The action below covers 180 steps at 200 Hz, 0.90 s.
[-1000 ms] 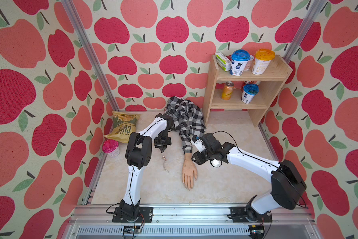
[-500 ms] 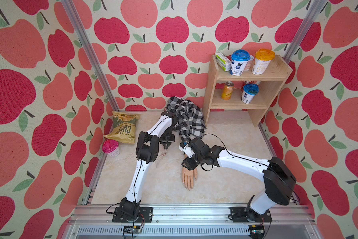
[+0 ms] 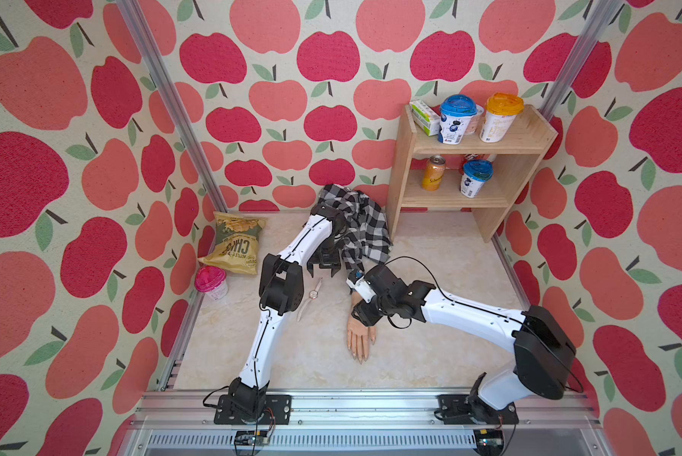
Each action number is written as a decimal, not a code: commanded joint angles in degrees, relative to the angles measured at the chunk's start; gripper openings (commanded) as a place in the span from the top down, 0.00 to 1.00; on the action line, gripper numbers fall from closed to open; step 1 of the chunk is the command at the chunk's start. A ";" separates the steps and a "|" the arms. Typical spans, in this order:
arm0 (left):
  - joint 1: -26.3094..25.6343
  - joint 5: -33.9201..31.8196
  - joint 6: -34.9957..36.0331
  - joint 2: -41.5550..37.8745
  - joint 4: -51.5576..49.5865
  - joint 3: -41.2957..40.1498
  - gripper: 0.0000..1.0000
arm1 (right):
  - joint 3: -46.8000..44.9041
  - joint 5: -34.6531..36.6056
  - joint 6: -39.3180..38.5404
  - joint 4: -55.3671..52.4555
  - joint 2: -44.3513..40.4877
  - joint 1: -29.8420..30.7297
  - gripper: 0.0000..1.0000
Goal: Take off the watch
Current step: Place the watch at the center of the board, then reset both arms
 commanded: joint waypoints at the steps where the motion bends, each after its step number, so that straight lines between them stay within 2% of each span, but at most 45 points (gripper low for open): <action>1: 0.36 -0.64 0.54 -11.73 7.18 -9.20 0.29 | -0.78 2.20 2.71 -1.55 -3.32 -2.16 0.38; 25: 0.14 2.28 -0.29 -22.72 19.37 -24.14 0.27 | -0.35 -0.14 6.11 -2.73 -3.91 -7.36 0.35; 43: -0.84 1.73 -0.25 -27.19 23.05 -29.41 0.26 | 3.28 3.55 7.54 -8.49 -1.17 -8.07 0.35; 57: -2.87 2.57 2.69 -29.15 25.48 -31.62 0.26 | 4.84 5.65 10.77 -12.70 0.79 -8.19 0.35; 83: -8.01 3.54 6.65 -29.16 27.47 -34.02 0.24 | -2.33 -0.57 15.87 -8.97 -3.49 -12.37 0.33; 104: -10.49 4.82 4.91 -29.35 29.83 -37.43 0.24 | -7.12 -4.05 17.84 -7.55 -8.69 -16.62 0.31; 143: -12.84 6.21 1.76 -33.82 39.10 -48.06 0.23 | -10.40 -10.41 18.57 -6.09 -10.18 -17.11 0.30; 156: -13.15 5.50 1.64 -36.68 43.20 -53.33 0.23 | -12.75 -10.48 18.90 -3.60 -11.99 -17.12 0.30; 180: -13.13 3.54 3.42 -41.99 49.95 -61.66 0.20 | -15.27 -6.27 18.55 -0.94 -15.46 -17.20 0.30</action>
